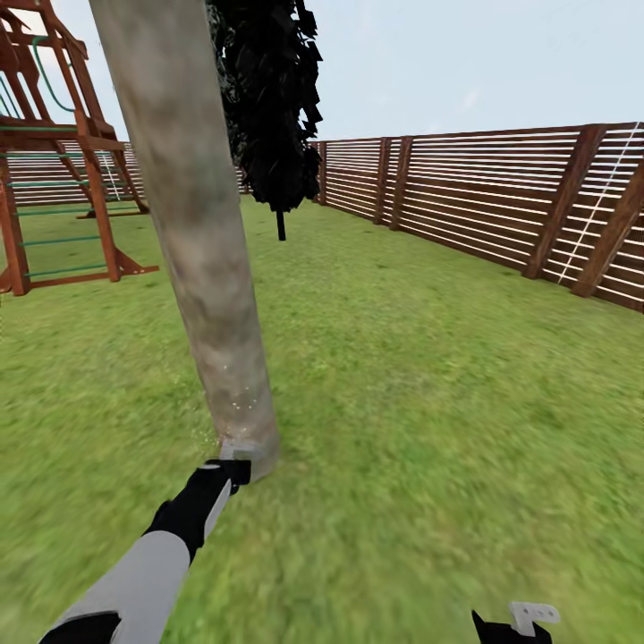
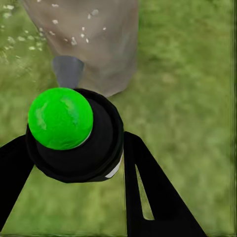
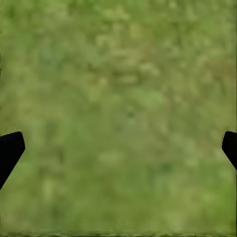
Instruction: In the garden, pick up the pesticide atomizer on the floor and spray pesticide onto both trees until each tree trunk is fully covered.
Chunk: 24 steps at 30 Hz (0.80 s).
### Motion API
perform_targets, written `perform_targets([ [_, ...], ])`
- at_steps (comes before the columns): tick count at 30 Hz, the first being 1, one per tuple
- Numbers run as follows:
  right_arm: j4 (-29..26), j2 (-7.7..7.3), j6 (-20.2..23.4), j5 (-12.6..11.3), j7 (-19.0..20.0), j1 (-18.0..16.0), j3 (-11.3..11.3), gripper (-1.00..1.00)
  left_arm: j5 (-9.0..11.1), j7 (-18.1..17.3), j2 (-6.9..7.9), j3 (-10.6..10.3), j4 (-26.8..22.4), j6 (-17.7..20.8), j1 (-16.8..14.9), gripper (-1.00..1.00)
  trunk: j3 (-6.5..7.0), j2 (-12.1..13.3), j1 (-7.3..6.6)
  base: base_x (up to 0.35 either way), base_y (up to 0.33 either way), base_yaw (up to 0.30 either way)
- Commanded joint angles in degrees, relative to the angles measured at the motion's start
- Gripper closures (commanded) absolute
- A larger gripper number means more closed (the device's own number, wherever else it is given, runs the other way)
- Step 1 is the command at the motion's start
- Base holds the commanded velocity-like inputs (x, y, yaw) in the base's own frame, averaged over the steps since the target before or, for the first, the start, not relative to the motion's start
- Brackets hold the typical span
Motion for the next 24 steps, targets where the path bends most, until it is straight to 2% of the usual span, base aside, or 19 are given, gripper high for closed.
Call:
perform_targets([
  [1,0.0,0.01,0.0,0.0,0.0,0.0,0.0,-1.0,0.0,0.0,-0.36,0.0,-0.1,0.0,0.0,1.0,0.0,0.0,0.0,-0.3,0.0,0.0],
  [3,0.0,0.02,0.0,0.0,0.0,0.0,0.0,-1.0,0.0,-0.1,-0.96,0.0,-0.3,0.0,-0.1,1.0,0.0,0.0,0.0,-0.1,0.0,0.0],
  [4,0.0,0.02,0.0,0.0,0.0,0.0,0.0,-1.0,0.0,-0.4,-1.3,0.3,-2.3,0.3,-0.1,1.0,0.0,0.0,0.0,-0.007,0.0,0.0],
  [8,0.0,0.02,0.0,0.0,0.0,0.0,0.0,-1.0,0.2,-0.6,-0.81,1.0,-9.5,1.0,-0.1,1.0,0.0,0.0,0.0,-0.001,0.0,0.0],
  [10,0.0,0.02,0.0,0.0,0.0,0.0,0.0,-1.0,0.2,-0.6,-0.44,2.2,-10.6,1.1,0.0,1.0,0.0,0.0,0.0,0.0,0.0,0.0],
  [13,0.1,0.02,0.0,0.0,0.0,0.0,0.0,-1.0,-0.1,-0.6,-0.65,2.1,-10.8,1.3,0.0,1.0,0.0,0.0,0.0,-0.175,0.017,0.0],
  [15,0.1,0.02,0.0,0.0,0.0,0.0,0.0,-1.0,0.0,-0.6,-0.81,2.1,-11.9,4.1,-0.1,1.0,0.0,0.0,0.0,-0.3,0.152,0.0],
  [18,0.1,0.02,0.0,0.0,0.0,0.0,0.0,-1.0,0.1,-0.6,-1.0,1.9,-18.2,9.7,-0.1,1.0,0.0,0.0,0.0,-0.228,0.174,0.0],
  [20,0.1,0.02,0.0,0.0,0.0,0.0,0.0,-1.0,0.0,-0.6,-1.05,-1.2,-21.0,11.9,-0.1,1.0,0.0,0.0,0.0,-0.033,0.027,0.0],
  [22,0.1,0.02,0.0,0.0,0.0,0.0,0.0,-1.0,0.1,-0.6,-0.99,-3.1,-23.1,12.6,-0.1,1.0,0.0,0.0,0.0,-0.009,0.007,0.0],
  [24,0.1,0.02,0.0,0.0,0.0,0.0,0.0,-1.0,0.2,-0.7,-0.5,-3.3,-30.3,19.2,-0.1,1.0,0.0,0.0,0.0,-0.001,0.001,0.0],
])
